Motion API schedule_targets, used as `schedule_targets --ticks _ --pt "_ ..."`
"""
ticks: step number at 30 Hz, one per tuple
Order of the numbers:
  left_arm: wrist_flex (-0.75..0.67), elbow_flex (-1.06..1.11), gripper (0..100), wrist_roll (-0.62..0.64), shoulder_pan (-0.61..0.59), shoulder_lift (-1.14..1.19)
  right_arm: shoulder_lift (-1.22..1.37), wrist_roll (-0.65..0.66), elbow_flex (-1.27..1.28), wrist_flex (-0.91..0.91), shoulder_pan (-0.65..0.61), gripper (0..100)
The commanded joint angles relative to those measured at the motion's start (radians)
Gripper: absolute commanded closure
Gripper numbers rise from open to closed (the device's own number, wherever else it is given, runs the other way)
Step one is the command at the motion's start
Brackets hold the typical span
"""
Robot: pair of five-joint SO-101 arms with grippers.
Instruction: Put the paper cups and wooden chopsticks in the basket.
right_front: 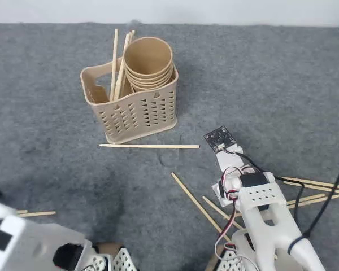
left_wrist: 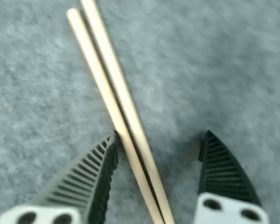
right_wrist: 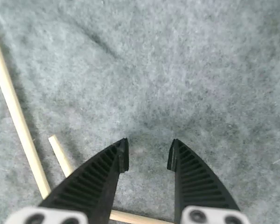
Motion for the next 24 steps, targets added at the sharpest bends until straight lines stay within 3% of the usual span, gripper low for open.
schedule_targets --ticks 1,9,14,24 --pt "-0.003 -0.081 73 0.008 -0.026 0.063 -0.028 0.009 -0.005 0.008 0.007 84.4" --pt "-0.003 -0.114 75 0.006 -0.032 0.124 -0.028 0.009 -0.005 0.008 0.007 84.4" --pt "-0.003 -0.114 99 -0.003 -0.032 0.077 -0.028 0.009 -0.005 0.010 0.007 84.4" --pt "-0.002 -0.079 99 -0.035 -0.060 -0.031 -0.028 0.009 -0.005 0.012 0.007 84.4"
